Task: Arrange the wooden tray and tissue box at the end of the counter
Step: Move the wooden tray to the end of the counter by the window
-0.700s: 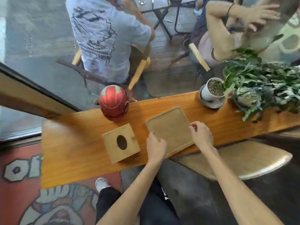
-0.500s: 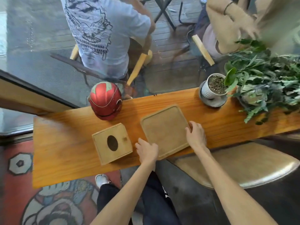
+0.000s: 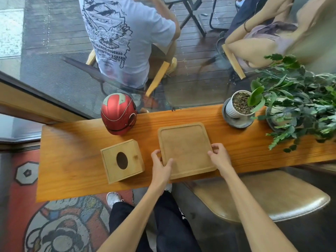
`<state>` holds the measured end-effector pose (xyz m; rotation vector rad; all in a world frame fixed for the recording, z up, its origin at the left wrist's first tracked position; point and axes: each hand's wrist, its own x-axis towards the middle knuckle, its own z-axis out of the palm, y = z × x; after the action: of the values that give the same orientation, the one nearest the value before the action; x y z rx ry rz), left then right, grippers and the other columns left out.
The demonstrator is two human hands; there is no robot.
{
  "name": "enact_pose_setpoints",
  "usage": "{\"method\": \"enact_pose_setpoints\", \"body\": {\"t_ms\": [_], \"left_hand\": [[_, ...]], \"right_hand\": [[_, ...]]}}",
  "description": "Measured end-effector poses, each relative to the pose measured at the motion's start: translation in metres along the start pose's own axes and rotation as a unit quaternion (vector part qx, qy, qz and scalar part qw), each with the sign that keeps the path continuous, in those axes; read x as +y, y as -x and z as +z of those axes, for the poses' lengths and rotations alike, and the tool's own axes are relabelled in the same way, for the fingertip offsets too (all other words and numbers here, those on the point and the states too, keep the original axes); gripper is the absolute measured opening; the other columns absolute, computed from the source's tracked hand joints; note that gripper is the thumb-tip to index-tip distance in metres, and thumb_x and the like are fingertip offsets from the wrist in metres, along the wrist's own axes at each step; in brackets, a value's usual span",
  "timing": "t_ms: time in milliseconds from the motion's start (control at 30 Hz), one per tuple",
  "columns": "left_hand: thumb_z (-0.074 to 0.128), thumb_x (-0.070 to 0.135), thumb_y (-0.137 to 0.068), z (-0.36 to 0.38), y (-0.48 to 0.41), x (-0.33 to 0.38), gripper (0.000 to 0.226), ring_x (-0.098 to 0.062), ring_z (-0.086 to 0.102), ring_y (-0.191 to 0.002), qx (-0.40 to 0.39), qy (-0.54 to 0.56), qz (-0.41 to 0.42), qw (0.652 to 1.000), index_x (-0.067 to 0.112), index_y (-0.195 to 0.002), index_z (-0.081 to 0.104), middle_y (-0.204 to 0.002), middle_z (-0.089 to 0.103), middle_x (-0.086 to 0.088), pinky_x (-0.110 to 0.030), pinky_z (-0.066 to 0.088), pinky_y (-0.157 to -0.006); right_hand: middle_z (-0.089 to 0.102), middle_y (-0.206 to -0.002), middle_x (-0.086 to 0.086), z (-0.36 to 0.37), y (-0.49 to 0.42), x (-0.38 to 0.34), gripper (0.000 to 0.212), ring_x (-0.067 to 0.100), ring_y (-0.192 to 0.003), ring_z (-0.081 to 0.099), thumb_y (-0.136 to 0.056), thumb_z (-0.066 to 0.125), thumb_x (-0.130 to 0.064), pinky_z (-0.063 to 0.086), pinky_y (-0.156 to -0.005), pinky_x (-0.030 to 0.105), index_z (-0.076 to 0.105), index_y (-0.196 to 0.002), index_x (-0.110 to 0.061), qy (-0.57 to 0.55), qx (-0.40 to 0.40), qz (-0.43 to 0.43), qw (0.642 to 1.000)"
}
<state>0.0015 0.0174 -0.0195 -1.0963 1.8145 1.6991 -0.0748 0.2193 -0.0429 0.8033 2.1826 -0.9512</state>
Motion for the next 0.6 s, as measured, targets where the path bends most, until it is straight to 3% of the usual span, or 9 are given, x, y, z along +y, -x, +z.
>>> {"method": "enact_pose_setpoints", "body": {"t_ms": [100, 200, 300, 367, 433, 533, 600], "left_hand": [[0.056, 0.012, -0.099, -0.016, 0.013, 0.014, 0.054, -0.011, 0.055, -0.117, -0.013, 0.029, 0.062, 0.998, 0.025, -0.146, 0.032, -0.138, 0.049, -0.002, -0.025, 0.050, -0.092], [0.057, 0.017, -0.100, -0.052, 0.024, 0.026, 0.054, -0.016, 0.052, -0.129, -0.020, 0.035, 0.084, 0.996, 0.023, -0.150, 0.038, -0.144, 0.049, 0.000, -0.022, 0.052, -0.093], [0.059, 0.018, -0.099, -0.107, 0.048, 0.039, 0.049, -0.012, 0.058, -0.128, -0.022, 0.054, 0.137, 0.989, 0.022, -0.146, 0.049, -0.143, 0.059, 0.002, -0.029, 0.051, -0.102], [0.061, 0.019, -0.097, -0.147, 0.069, 0.043, 0.045, -0.009, 0.062, -0.123, -0.030, 0.063, 0.158, 0.985, 0.022, -0.142, 0.056, -0.137, 0.065, 0.006, -0.030, 0.052, -0.099], [0.066, 0.024, -0.093, -0.188, 0.085, 0.046, 0.042, -0.010, 0.064, -0.120, -0.036, 0.074, 0.156, 0.984, 0.029, -0.134, 0.063, -0.134, 0.068, 0.007, -0.028, 0.052, -0.096], [0.070, 0.030, -0.087, -0.247, 0.094, 0.045, 0.044, -0.020, 0.062, -0.122, -0.027, 0.101, 0.143, 0.984, 0.032, -0.130, 0.066, -0.135, 0.067, -0.001, -0.036, 0.048, -0.101], [0.071, 0.030, -0.084, -0.284, 0.096, 0.043, 0.050, -0.025, 0.061, -0.123, -0.011, 0.116, 0.132, 0.984, 0.025, -0.134, 0.064, -0.136, 0.067, -0.006, -0.040, 0.046, -0.104]], "right_hand": [[0.061, -0.128, 0.011, -0.016, 0.021, -0.001, 0.040, 0.023, -0.108, 0.057, -0.098, 0.062, -0.015, 0.050, -0.082, 0.035, 0.051, -0.136, -0.010, -0.074, -0.063, 0.008, 0.995], [0.067, -0.127, 0.009, -0.031, 0.052, -0.008, 0.044, 0.027, -0.113, 0.063, -0.096, 0.065, -0.027, 0.054, -0.095, 0.046, 0.054, -0.137, -0.014, -0.179, -0.142, 0.018, 0.973], [0.072, -0.125, 0.010, -0.031, 0.085, -0.034, 0.041, 0.032, -0.115, 0.067, -0.100, 0.050, -0.045, 0.052, -0.098, 0.054, 0.063, -0.132, -0.022, -0.285, -0.224, -0.019, 0.932], [0.078, -0.116, 0.004, -0.021, 0.112, -0.064, 0.040, 0.024, -0.105, 0.074, -0.102, 0.043, -0.047, 0.060, -0.084, 0.045, 0.067, -0.124, -0.024, -0.301, -0.278, -0.051, 0.911], [0.080, -0.107, 0.004, -0.004, 0.133, -0.091, 0.034, 0.019, -0.095, 0.077, -0.099, 0.050, -0.042, 0.062, -0.072, 0.034, 0.068, -0.118, -0.020, -0.297, -0.314, -0.080, 0.898], [0.075, -0.119, 0.015, 0.032, 0.156, -0.125, 0.050, 0.033, -0.109, 0.072, -0.087, 0.070, -0.046, 0.059, -0.088, 0.049, 0.067, -0.126, -0.015, -0.240, -0.344, -0.144, 0.896], [0.074, -0.121, 0.014, 0.058, 0.169, -0.143, 0.052, 0.034, -0.110, 0.071, -0.084, 0.073, -0.046, 0.056, -0.090, 0.053, 0.065, -0.130, -0.022, -0.229, -0.362, -0.168, 0.888]]}}
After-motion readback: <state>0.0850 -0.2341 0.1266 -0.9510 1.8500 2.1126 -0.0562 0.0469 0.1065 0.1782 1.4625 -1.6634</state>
